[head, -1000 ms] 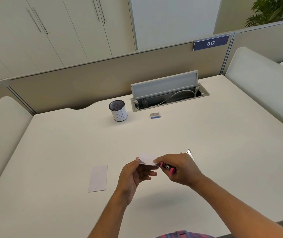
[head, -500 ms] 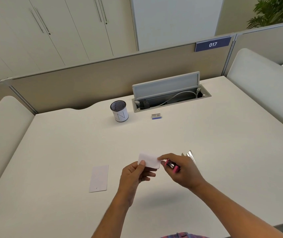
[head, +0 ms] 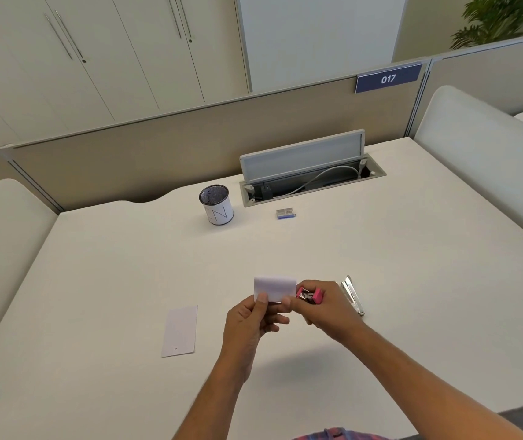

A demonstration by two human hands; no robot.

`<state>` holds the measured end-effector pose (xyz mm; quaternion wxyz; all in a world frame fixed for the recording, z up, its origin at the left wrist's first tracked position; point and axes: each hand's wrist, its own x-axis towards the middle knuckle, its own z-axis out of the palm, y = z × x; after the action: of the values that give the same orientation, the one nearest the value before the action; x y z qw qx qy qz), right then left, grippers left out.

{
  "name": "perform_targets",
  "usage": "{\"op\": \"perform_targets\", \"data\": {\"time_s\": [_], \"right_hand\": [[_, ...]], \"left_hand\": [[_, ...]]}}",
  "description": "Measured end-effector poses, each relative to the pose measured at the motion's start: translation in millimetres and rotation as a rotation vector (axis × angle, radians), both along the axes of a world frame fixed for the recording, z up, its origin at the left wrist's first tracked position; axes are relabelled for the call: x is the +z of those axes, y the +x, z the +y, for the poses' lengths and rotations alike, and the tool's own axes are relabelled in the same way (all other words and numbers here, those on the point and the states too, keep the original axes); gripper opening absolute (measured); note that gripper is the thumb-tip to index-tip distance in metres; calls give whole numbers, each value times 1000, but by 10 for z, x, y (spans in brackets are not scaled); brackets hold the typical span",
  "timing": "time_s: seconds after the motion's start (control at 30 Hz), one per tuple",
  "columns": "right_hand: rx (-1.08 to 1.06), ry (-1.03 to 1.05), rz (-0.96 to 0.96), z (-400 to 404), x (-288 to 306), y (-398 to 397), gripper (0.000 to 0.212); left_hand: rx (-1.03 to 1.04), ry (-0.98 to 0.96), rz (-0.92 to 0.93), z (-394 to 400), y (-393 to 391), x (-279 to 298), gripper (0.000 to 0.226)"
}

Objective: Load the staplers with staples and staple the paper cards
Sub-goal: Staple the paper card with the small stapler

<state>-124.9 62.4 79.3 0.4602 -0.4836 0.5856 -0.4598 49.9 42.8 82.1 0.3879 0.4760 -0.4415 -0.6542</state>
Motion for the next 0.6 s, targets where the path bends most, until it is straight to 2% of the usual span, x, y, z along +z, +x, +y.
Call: {"op": "perform_targets", "data": {"time_s": [0.27, 0.47, 0.6], "right_hand": [[-59, -21, 5, -25, -25, -58, 30], [-86, 8, -72, -33, -54, -65, 29], [-66, -7, -58, -28, -70, -79, 30]], "left_hand": [[5, -14, -50, -33, 8, -18, 33], [15, -31, -80, -21, 12, -43, 30], [12, -28, -85, -18, 13, -45, 29]]}}
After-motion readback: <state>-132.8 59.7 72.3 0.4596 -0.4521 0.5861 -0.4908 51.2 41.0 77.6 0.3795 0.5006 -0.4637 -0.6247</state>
